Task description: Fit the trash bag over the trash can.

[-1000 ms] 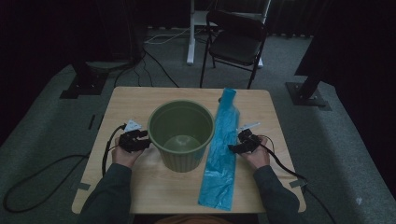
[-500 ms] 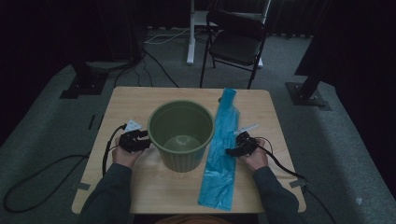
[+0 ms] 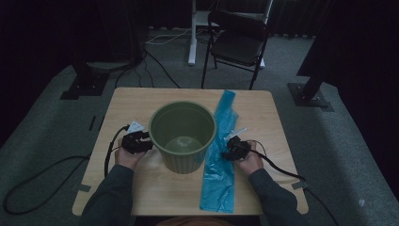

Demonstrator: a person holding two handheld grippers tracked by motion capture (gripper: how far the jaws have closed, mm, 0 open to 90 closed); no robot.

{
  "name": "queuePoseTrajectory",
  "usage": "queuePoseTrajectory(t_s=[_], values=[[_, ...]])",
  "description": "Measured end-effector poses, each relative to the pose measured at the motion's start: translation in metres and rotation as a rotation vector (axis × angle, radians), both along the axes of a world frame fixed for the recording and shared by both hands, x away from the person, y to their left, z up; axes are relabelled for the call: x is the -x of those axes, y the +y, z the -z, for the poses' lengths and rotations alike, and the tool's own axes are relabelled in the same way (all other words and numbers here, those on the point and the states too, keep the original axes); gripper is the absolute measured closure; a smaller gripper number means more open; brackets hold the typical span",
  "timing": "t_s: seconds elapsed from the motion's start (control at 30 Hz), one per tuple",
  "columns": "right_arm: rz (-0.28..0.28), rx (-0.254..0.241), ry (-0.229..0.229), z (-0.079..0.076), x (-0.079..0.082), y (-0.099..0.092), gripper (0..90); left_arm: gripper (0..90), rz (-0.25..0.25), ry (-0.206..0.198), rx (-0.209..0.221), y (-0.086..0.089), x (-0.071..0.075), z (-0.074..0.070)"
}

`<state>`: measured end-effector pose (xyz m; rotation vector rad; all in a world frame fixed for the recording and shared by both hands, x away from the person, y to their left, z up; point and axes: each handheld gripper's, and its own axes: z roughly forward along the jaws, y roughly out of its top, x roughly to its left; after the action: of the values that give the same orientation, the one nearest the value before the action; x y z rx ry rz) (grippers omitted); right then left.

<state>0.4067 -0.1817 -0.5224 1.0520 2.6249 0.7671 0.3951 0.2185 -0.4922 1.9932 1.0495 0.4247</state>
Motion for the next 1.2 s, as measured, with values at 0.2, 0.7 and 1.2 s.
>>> queuePoseTrajectory(t_s=[0.2,0.7,1.2], values=[[0.012,0.004,-0.009,-0.001,-0.003,-0.001,85.5,51.5,-0.003,0.003,0.009,-0.001,-0.002,0.001],[0.042,-0.070,-0.019,-0.013,-0.007,-0.010,88.3,53.3,0.001,-0.012,0.013,-0.005,-0.010,0.002],[0.074,-0.147,-0.038,-0.029,-0.010,-0.030,88.2,53.3,0.060,-0.024,-0.014,-0.019,-0.009,0.003]])
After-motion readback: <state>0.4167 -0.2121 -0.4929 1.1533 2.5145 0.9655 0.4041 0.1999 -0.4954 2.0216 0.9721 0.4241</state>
